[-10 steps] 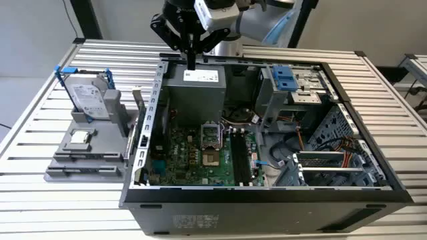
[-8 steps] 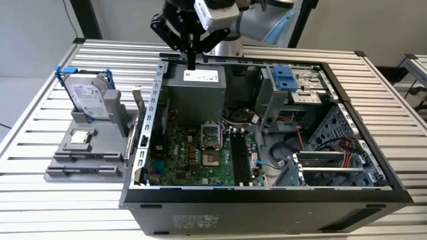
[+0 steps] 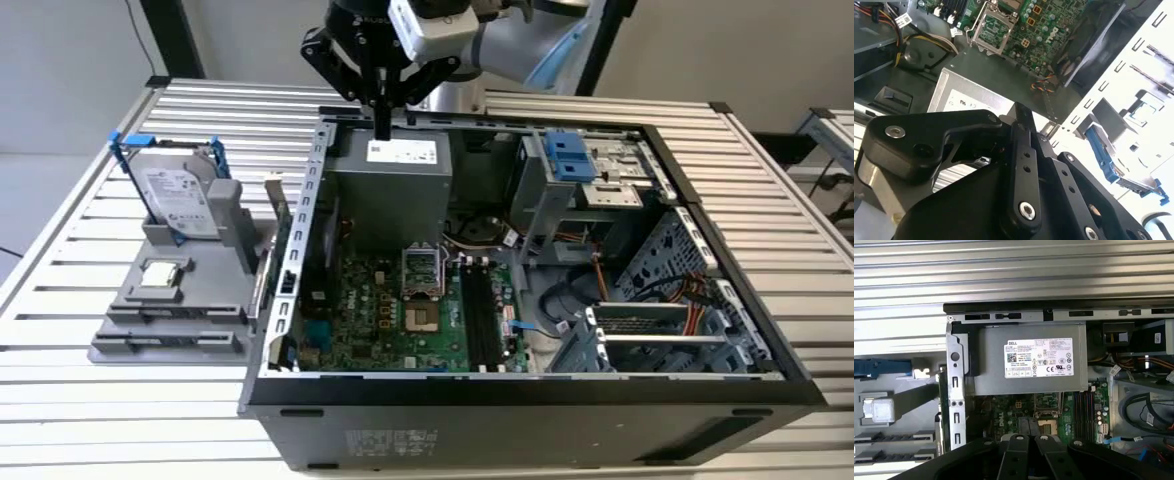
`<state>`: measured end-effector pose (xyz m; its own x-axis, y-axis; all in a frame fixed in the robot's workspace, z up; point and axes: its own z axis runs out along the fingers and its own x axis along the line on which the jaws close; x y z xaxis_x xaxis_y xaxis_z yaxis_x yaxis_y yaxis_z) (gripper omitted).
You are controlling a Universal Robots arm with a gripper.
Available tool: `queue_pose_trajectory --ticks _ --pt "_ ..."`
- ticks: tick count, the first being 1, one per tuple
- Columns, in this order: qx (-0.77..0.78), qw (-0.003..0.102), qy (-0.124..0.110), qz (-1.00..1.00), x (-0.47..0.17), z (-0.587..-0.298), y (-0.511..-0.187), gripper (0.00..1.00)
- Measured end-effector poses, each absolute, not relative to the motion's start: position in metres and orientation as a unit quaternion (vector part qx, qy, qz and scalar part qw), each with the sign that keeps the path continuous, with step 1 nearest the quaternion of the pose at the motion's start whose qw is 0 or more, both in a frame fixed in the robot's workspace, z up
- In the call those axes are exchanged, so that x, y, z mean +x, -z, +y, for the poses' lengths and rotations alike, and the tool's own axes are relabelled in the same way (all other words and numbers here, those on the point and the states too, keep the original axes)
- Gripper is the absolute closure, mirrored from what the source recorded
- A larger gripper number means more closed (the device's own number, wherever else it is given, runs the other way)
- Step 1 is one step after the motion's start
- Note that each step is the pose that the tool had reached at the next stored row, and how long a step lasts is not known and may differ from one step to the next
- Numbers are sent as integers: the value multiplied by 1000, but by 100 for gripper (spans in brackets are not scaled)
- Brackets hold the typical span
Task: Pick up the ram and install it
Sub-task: 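Reach for the ram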
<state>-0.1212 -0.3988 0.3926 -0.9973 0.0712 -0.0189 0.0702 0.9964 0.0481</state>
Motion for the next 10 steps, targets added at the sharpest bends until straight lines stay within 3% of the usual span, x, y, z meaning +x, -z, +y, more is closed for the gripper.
queue_pose_trajectory --ticks 10 --pt "35 10 -24 999 -121 -399 -393 100"
